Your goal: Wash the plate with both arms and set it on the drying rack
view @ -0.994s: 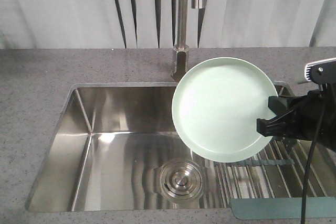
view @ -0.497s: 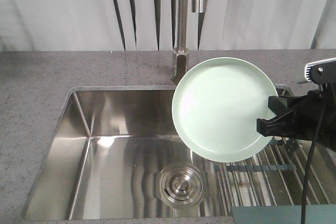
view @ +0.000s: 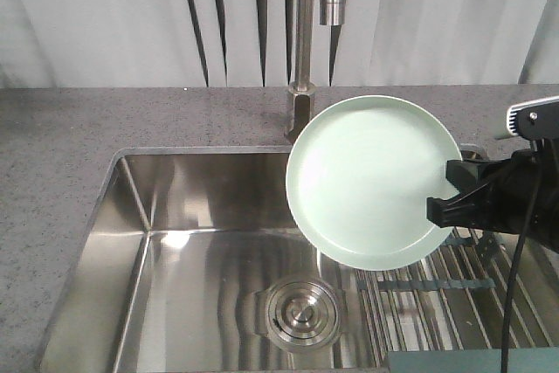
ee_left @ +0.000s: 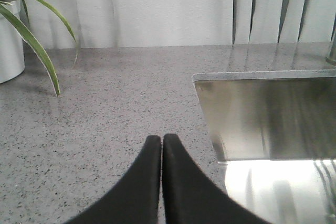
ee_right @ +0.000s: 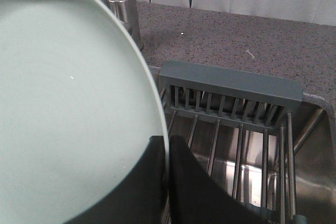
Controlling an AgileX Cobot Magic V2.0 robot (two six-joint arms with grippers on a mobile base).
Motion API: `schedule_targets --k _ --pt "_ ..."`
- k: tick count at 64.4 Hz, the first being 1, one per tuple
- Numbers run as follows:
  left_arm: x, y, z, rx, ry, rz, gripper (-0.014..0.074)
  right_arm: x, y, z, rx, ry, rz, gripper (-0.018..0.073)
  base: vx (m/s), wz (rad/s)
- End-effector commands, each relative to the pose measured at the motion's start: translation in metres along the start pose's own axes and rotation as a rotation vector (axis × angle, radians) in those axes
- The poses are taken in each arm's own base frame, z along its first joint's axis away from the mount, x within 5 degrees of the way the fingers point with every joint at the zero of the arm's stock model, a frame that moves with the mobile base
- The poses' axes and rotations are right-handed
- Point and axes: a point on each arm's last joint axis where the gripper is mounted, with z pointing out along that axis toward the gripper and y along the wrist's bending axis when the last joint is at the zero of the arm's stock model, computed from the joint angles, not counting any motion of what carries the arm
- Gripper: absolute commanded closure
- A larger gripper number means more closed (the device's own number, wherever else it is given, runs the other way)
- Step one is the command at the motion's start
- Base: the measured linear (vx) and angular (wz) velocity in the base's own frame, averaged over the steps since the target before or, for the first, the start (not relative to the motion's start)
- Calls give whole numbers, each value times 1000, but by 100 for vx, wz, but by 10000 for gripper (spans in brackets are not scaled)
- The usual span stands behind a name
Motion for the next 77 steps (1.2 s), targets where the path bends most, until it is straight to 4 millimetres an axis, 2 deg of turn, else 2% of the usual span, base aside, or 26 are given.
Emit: schedule_targets --k 1,77 --pt "-2 0 0 5 -72 -10 601 -17 -3 -7 29 -112 -1 568 0 0" --pt "-2 0 0 4 -73 -9 601 -17 -3 -7 29 -112 -1 568 0 0"
